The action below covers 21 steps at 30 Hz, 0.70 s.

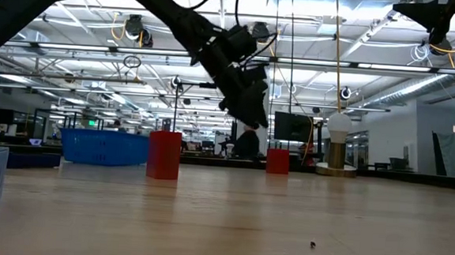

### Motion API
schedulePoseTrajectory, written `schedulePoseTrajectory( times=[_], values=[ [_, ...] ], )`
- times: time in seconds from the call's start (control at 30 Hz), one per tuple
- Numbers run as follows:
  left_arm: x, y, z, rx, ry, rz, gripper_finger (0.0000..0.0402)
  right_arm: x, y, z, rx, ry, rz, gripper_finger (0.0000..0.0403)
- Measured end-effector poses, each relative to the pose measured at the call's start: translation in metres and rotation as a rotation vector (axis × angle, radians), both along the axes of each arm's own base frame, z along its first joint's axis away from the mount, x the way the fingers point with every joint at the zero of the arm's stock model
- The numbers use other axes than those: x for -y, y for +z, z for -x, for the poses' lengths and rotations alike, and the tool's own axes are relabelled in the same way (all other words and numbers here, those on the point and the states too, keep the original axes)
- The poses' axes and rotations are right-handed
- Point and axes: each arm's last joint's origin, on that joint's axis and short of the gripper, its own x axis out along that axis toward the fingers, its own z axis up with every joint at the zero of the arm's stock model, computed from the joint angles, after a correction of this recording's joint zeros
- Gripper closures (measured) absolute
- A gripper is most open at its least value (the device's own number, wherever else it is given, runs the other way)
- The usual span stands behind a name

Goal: Pick & Place Office items
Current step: Put the top red charger adapter into the white bin

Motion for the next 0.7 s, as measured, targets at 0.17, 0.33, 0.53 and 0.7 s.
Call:
schedulePoseTrajectory(
  times=[0.17,0.33,0.53,0.7],
  values=[
    [-0.003,0.023,-0.005,0.035,0.0,-0.026,0.0119,0.0,0.0,0.0,-0.001,0.0,0.001,0.0161],
    [-0.004,0.031,-0.007,0.044,-0.01,-0.04,0.0119,0.0,0.0,0.0,-0.001,-0.001,0.002,0.0161],
    [-0.002,0.026,-0.009,0.042,-0.012,0.003,0.0119,0.0,0.0,0.0,-0.002,0.0,0.003,0.0161],
    [0.002,0.016,-0.014,0.016,-0.015,0.031,0.0119,0.0,0.0,0.0,-0.002,0.0,0.003,0.0161]
  ],
)
